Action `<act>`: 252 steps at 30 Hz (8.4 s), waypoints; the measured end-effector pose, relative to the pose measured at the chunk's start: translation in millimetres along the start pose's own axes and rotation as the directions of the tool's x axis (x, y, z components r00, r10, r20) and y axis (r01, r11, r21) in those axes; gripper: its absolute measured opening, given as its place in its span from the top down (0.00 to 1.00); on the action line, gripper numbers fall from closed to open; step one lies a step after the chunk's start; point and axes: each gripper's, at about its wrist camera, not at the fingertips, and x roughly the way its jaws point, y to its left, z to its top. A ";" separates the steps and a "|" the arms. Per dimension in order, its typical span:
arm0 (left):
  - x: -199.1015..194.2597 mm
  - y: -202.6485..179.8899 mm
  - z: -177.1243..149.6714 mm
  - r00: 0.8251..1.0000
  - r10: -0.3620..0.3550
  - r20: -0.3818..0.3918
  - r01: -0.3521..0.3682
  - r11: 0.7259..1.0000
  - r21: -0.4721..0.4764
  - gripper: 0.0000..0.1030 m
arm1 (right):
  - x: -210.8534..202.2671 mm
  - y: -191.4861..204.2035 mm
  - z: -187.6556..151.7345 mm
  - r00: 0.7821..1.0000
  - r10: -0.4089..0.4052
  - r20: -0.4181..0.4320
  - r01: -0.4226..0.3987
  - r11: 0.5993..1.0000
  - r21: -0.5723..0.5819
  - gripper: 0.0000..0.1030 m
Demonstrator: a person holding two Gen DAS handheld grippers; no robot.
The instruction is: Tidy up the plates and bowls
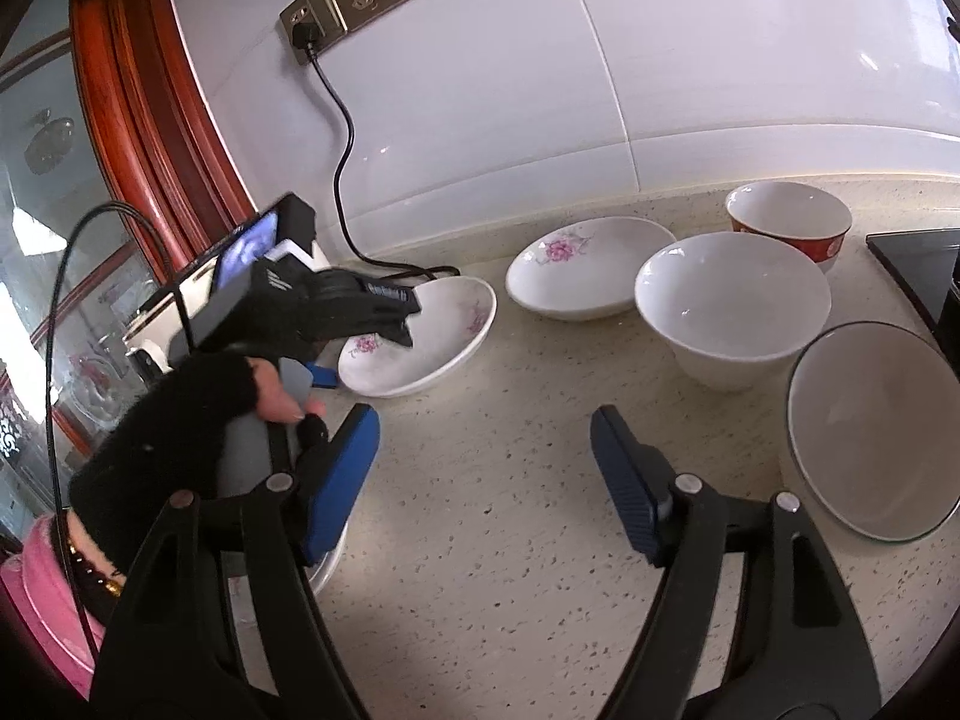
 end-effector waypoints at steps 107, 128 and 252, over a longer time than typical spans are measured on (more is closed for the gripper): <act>-38.6 -28.8 -103.5 0.975 -0.168 0.143 0.123 0.952 0.279 0.71 | 64.8 -51.7 -1.6 0.980 -0.058 -0.190 0.073 0.995 0.072 0.81; -95.4 8.1 -119.9 0.935 -0.159 0.316 0.086 0.968 0.235 0.71 | 31.0 -17.2 5.9 0.996 0.055 -0.067 -0.052 0.998 0.042 0.81; 17.5 -129.8 -47.0 0.953 0.086 0.290 -0.141 0.974 0.175 0.42 | -40.9 -63.3 51.6 0.943 -0.284 0.174 0.247 0.947 0.205 0.22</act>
